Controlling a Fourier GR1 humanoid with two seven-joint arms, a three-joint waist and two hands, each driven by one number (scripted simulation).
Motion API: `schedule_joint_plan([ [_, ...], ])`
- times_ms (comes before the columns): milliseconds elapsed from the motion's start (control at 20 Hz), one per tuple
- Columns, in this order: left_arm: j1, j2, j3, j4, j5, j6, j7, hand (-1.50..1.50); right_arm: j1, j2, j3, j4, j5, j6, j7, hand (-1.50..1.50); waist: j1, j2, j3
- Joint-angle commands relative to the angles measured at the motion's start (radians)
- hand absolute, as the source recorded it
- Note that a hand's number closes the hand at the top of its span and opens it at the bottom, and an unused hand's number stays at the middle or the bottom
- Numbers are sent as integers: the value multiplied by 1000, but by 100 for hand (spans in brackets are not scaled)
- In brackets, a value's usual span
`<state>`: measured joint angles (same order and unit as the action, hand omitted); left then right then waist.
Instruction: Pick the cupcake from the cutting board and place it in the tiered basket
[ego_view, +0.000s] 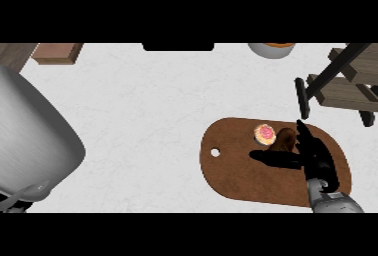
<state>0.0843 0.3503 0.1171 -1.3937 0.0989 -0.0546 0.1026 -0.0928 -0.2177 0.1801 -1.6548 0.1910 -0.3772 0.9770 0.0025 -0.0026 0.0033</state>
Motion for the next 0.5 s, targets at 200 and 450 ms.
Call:
schedule_joint_plan([
  [200,8,9,50,-77,4,-51,85,0,-5,85,-17,90,30,11,-49,-150,1,2,-3],
  [450,-53,-46,44,54,-65,-30,34,0,-108,92,-80,168,39,51,-54,-150,-1,3,-3],
])
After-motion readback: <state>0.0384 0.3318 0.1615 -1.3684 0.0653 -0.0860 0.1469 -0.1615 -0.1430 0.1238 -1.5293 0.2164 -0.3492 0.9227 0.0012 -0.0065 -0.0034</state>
